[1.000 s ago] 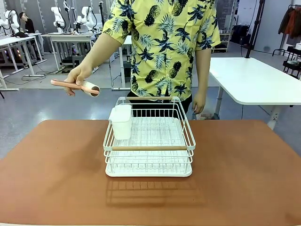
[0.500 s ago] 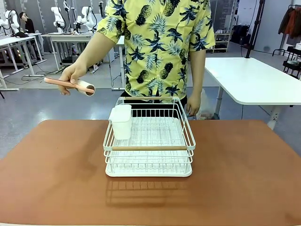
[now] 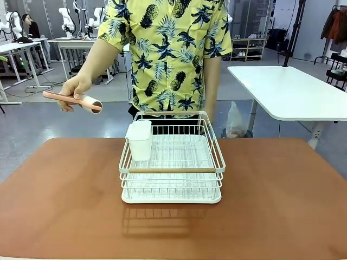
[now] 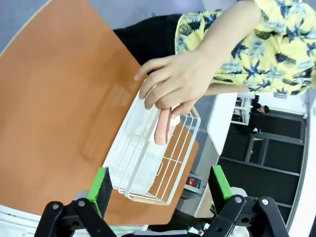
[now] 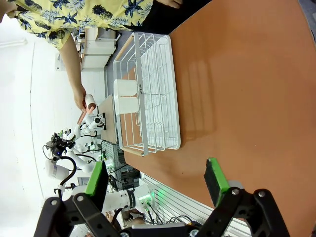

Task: Clean the table.
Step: Pick up the Lint Roller when the human hands it over.

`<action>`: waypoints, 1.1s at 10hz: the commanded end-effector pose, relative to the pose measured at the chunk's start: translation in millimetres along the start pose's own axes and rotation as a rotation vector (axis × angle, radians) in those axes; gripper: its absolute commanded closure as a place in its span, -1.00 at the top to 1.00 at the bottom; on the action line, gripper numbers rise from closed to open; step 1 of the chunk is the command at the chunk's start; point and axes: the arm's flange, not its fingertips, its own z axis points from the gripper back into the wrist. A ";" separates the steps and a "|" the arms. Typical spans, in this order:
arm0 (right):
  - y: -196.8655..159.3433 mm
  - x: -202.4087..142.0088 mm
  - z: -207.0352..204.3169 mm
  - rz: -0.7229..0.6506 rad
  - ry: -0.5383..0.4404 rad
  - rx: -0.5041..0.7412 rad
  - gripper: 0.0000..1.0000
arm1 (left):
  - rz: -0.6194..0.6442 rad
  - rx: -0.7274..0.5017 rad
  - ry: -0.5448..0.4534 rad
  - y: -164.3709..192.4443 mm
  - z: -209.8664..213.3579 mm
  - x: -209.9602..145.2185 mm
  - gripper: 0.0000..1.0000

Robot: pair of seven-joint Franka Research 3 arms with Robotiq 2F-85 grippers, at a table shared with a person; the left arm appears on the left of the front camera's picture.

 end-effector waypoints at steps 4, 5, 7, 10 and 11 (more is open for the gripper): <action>1.8 0.4 1.5 0.004 0.001 0.004 1.00 | 0.117 0.059 -0.094 1.0 -42.9 -34.0 1.00; 1.8 0.4 1.5 0.004 0.001 0.004 1.00 | 0.145 0.058 -0.122 0.5 -50.0 -38.5 1.00; 1.8 0.4 1.5 0.004 0.001 0.004 1.00 | 0.188 0.042 -0.170 0.8 -68.8 -44.9 1.00; 1.8 0.4 1.5 0.004 0.001 0.004 1.00 | 0.202 0.025 -0.097 4.9 -97.2 -47.2 1.00; 1.8 0.4 1.5 0.004 0.001 0.004 1.00 | 0.186 0.002 -0.083 5.0 -101.8 -47.7 1.00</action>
